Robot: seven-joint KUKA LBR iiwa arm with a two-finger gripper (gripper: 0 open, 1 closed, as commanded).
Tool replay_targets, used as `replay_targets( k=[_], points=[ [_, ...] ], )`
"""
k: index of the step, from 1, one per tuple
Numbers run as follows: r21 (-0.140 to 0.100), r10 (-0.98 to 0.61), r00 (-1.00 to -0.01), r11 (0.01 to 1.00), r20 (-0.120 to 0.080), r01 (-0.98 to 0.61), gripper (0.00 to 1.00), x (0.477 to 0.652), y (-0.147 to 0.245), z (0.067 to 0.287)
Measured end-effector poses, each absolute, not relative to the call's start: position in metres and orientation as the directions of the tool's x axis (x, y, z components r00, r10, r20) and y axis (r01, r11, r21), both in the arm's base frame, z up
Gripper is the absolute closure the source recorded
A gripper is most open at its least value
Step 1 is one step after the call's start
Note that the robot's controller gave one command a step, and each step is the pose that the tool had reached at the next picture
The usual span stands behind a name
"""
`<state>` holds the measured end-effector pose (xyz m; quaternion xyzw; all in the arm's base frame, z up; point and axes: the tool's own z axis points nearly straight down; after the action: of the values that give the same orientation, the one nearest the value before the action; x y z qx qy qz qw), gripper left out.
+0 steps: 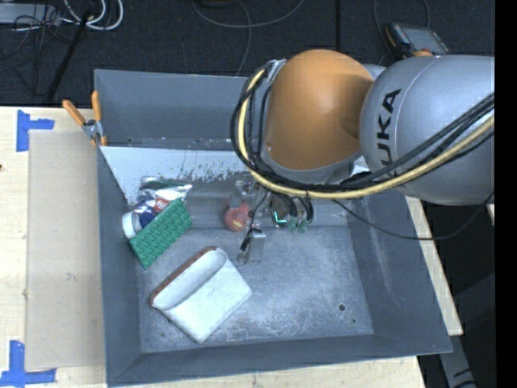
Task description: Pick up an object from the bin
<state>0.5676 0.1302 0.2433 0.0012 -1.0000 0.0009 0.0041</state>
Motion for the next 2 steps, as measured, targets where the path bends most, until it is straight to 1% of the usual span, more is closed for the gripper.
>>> replay_targets(
  k=[1, 2],
  points=[
    [-0.002, -0.313, -0.950, 0.950, 0.021, -0.313, 0.00, 0.525, 0.150, 0.068],
    [-0.001, -0.802, -0.597, 0.597, 0.007, -0.802, 0.00, 0.517, 0.195, 0.071]
  ],
)
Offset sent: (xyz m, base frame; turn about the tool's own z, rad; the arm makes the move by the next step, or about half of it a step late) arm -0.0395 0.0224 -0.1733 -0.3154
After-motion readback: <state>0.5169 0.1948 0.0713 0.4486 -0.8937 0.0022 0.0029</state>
